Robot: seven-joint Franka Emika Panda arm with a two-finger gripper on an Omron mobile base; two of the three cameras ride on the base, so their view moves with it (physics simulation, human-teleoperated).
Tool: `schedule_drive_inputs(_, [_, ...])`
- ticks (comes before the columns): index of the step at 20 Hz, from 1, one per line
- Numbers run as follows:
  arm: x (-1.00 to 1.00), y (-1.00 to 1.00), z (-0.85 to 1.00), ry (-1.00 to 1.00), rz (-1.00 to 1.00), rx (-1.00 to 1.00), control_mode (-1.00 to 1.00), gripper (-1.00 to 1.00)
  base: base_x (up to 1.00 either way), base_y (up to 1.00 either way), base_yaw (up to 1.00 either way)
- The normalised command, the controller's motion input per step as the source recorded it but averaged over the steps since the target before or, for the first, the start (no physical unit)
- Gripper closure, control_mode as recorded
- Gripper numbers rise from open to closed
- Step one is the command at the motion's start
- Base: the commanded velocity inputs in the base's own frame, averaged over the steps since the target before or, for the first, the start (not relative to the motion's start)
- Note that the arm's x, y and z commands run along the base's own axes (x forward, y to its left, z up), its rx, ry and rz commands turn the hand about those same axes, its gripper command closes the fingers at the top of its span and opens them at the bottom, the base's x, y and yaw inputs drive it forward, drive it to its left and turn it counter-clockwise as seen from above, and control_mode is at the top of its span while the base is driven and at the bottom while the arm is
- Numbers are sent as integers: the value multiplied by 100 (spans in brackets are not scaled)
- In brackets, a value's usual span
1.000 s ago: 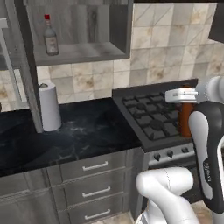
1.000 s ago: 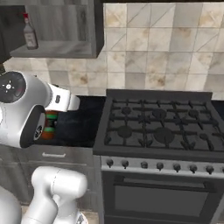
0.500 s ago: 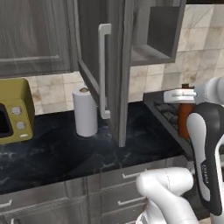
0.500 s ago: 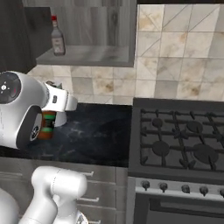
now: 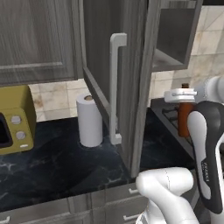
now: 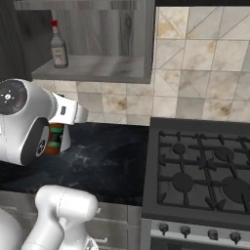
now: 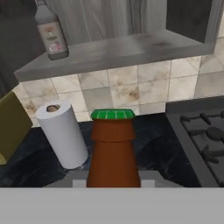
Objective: Sort all alcoholic drinks to one cabinet, and non-alcoholic drinks to the other.
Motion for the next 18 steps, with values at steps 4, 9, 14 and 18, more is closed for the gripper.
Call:
schedule_drive_inputs(4, [-1, 0, 11, -3, 3, 0, -100, 100, 25, 0, 4])
schedule_drive_inputs(9, [-53, 0, 62, -34, 4, 0, -100, 100, 0, 0, 0])
schedule_drive_inputs(14, [-27, 0, 66, -33, 3, -2, -100, 100, 0, 0, 0])
schedule_drive_inputs(18, [34, 0, 51, -9, 3, -2, -100, 100, 0, 0, 0])
